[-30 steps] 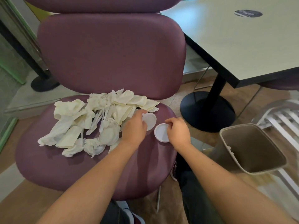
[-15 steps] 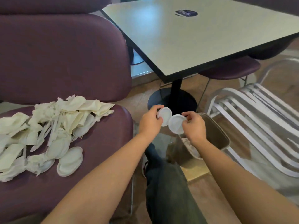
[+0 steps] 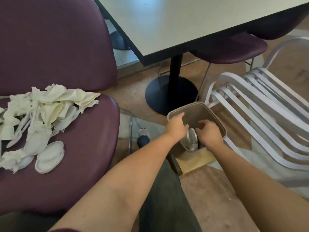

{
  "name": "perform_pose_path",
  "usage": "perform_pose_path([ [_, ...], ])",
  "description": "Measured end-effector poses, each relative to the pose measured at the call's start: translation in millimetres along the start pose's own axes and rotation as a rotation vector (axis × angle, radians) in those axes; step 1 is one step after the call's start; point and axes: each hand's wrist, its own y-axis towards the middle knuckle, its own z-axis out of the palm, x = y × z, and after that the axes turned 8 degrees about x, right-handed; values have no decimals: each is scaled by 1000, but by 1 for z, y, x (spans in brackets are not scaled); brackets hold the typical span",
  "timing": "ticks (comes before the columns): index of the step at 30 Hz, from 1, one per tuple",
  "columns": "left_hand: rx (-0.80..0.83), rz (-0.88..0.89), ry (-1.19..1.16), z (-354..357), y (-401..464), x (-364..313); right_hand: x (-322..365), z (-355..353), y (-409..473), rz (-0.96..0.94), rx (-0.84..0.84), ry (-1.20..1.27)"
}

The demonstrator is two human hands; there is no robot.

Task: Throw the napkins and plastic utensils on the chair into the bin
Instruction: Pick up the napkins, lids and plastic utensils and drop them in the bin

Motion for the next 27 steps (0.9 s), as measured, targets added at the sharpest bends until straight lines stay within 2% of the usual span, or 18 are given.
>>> perform_pose_path([
  [4, -112, 39, -94, -23, -23, 15, 20, 14, -9, -111, 23, 21],
  [9, -290, 72, -196, -78, -65, 34, 77, 37, -27, -295, 51, 81],
  [17, -551, -62, -130, -168, -155, 94, 174, 100, -81, -476, 163, 116],
  [22, -681, -247, -88, -204, -212, 158, 222, 152, -112, -511, 237, 32],
  [27, -759, -540, 26, -224, -256, 208, 253, 199, -128, -521, 347, -47],
])
